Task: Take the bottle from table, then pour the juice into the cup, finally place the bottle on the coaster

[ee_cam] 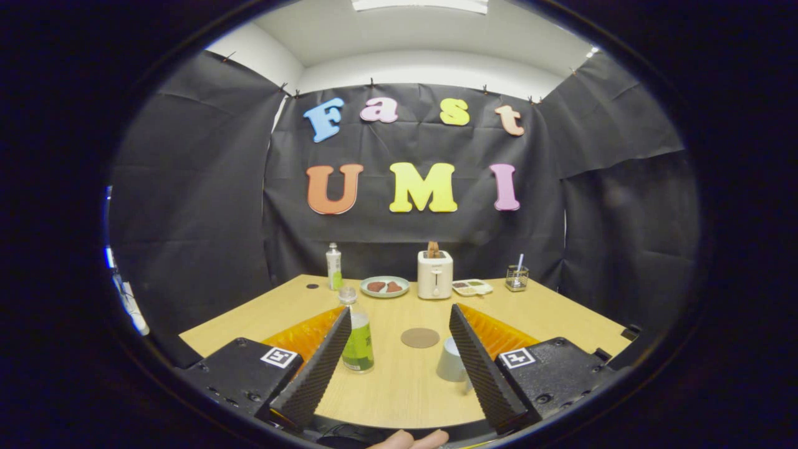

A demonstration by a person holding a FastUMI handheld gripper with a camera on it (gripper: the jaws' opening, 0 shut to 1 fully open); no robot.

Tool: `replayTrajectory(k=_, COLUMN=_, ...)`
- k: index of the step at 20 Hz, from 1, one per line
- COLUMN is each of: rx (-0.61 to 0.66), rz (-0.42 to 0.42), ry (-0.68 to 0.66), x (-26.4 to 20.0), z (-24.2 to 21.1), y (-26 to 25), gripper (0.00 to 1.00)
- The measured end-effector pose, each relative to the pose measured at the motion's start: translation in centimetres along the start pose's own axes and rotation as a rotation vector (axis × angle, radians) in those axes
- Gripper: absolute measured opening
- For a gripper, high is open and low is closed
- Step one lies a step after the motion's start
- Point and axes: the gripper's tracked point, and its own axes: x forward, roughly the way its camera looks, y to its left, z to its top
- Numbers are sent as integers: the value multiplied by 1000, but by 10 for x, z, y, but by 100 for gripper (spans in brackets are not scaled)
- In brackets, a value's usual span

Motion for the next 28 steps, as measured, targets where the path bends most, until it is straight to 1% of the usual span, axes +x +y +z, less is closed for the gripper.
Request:
replayTrajectory(k=6, rx=0, rz=23, ry=36, x=43, z=-16, y=33, gripper=100)
replayTrajectory(k=11, rx=-13, rz=20, ry=90, x=77, z=-38, y=49, gripper=100)
replayTrajectory(k=16, rx=-25, rz=17, ry=145, x=109, z=-61, y=58, gripper=100)
replayTrajectory(k=19, rx=-40, rz=20, ry=155, x=122, z=-70, y=66, gripper=100)
replayTrajectory(k=28, rx=-35, rz=1, ry=169, x=166, z=-81, y=76, gripper=100)
